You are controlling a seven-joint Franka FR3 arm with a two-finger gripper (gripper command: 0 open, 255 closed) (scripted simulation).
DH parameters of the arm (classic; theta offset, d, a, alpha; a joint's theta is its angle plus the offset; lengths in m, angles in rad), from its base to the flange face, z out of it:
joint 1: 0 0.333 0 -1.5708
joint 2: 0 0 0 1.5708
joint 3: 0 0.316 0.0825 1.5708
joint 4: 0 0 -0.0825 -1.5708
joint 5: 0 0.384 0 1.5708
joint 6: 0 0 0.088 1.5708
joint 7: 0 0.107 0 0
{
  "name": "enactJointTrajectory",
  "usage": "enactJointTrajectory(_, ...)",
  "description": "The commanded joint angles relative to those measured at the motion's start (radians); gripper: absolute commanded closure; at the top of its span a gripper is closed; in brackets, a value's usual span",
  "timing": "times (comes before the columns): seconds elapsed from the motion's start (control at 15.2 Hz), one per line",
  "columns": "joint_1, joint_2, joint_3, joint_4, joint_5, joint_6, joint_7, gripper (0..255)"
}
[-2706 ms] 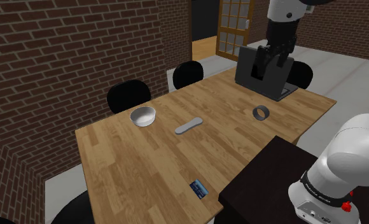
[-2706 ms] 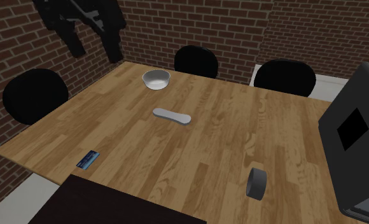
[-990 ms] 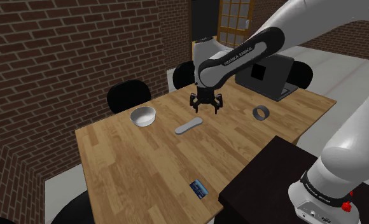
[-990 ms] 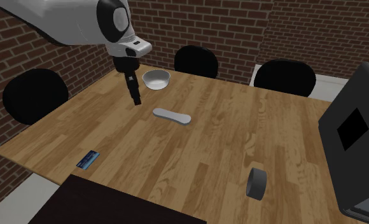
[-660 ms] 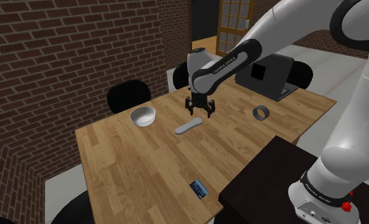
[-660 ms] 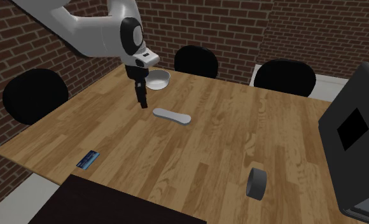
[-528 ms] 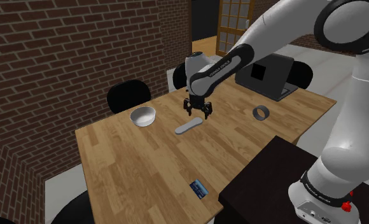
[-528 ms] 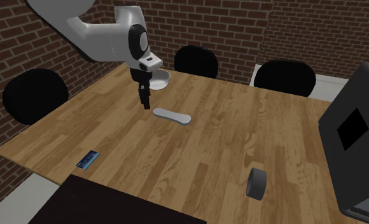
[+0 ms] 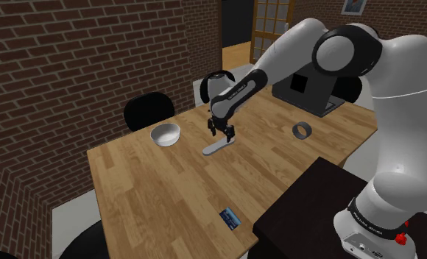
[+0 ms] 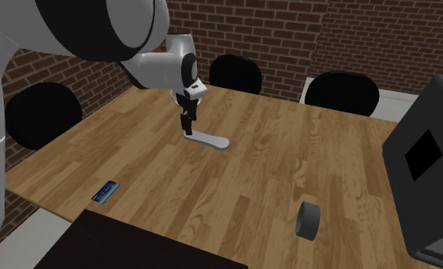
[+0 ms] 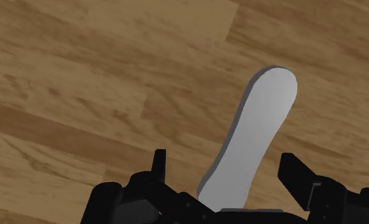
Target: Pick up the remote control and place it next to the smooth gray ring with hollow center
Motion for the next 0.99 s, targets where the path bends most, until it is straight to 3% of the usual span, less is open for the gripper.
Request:
enactJointTrajectory(0.0, 0.008, 0.081, -0.022, 0.082, 0.002, 0.003, 0.039, 0)
enactJointTrajectory(0.33, 0.022, 0.272, -0.065, 0.295, 0.025, -0.006, 0.122, 0)
enactJointTrajectory(0.92, 0.029, 0.357, -0.077, 0.33, 0.016, 0.044, 0.128, 0)
